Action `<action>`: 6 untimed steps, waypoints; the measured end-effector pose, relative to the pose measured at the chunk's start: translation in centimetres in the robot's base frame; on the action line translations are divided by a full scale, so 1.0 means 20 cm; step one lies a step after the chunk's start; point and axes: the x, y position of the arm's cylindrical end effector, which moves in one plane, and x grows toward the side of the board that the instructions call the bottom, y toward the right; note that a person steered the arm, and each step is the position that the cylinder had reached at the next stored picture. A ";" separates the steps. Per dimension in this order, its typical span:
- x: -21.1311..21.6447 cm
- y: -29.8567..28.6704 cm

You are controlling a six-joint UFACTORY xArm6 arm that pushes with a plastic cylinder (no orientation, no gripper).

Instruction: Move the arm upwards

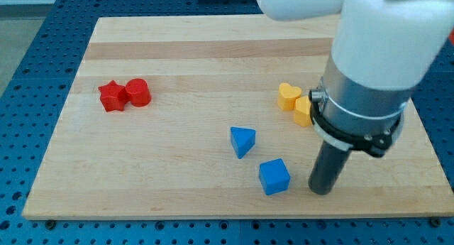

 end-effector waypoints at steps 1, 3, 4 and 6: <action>0.06 -0.08; -0.21 -0.30; -0.56 -0.42; -0.94 -0.74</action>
